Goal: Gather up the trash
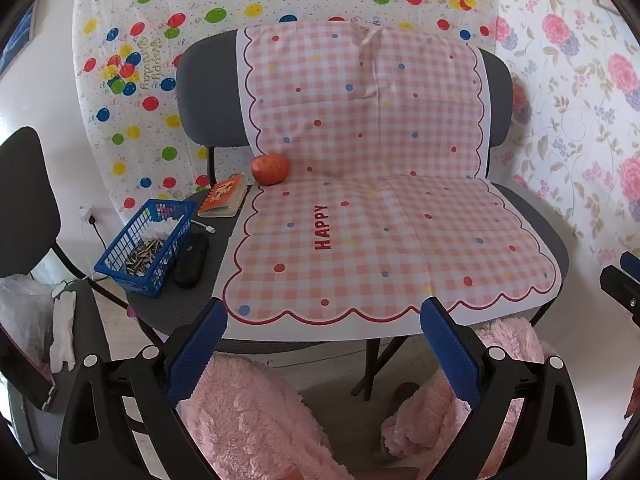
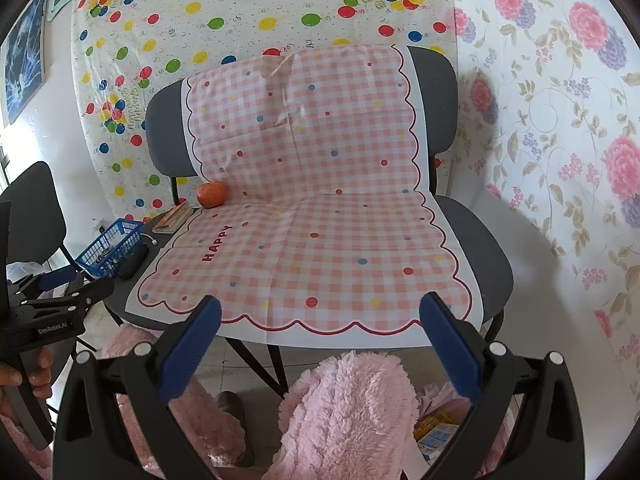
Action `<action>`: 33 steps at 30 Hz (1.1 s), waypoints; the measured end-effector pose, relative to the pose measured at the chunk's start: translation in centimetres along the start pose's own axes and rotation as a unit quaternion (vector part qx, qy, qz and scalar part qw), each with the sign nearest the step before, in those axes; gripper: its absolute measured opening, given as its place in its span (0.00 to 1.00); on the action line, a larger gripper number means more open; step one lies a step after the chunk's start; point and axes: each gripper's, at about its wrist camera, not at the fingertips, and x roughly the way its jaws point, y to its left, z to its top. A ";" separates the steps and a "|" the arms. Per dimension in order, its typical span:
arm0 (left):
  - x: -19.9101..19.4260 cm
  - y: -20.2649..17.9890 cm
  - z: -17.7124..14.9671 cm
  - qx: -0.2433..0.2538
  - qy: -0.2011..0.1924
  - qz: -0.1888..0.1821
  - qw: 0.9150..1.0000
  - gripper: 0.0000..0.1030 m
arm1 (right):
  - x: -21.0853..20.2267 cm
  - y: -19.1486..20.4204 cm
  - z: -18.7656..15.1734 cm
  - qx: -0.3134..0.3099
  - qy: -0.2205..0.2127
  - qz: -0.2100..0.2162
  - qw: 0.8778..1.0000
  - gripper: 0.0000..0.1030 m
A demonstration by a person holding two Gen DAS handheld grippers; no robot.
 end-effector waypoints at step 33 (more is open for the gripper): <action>0.8 -0.3 0.4 0.022 -0.016 -0.011 1.000 0.93 | 1.2 -0.5 0.1 0.009 0.007 -0.003 1.000 0.94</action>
